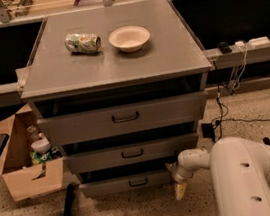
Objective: Open bottom drawer
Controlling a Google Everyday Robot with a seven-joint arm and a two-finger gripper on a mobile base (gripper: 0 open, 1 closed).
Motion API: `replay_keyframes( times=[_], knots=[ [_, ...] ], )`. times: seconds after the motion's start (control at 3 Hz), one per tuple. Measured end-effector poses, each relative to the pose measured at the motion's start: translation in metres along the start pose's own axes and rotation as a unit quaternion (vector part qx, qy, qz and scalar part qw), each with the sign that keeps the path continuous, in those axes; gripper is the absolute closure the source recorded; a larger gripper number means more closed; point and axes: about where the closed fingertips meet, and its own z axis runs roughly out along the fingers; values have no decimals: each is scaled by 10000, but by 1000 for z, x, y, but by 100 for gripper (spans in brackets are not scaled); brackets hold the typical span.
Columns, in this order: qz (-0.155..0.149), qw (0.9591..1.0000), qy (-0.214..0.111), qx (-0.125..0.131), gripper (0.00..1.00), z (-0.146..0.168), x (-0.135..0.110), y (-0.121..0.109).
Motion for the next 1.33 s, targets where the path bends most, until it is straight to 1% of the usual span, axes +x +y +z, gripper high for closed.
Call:
replay_keyframes(
  times=[0.33,0.67,1.0,1.33],
  knots=[
    [3,10000,-72,13,0,10,3,-11],
    [13,9997,-216,-78,18,25,3,-15],
    [-4,9997,-252,-14,49,18,1,-19],
    [-137,9991,-383,-69,72,12,-17,7]
  ],
)
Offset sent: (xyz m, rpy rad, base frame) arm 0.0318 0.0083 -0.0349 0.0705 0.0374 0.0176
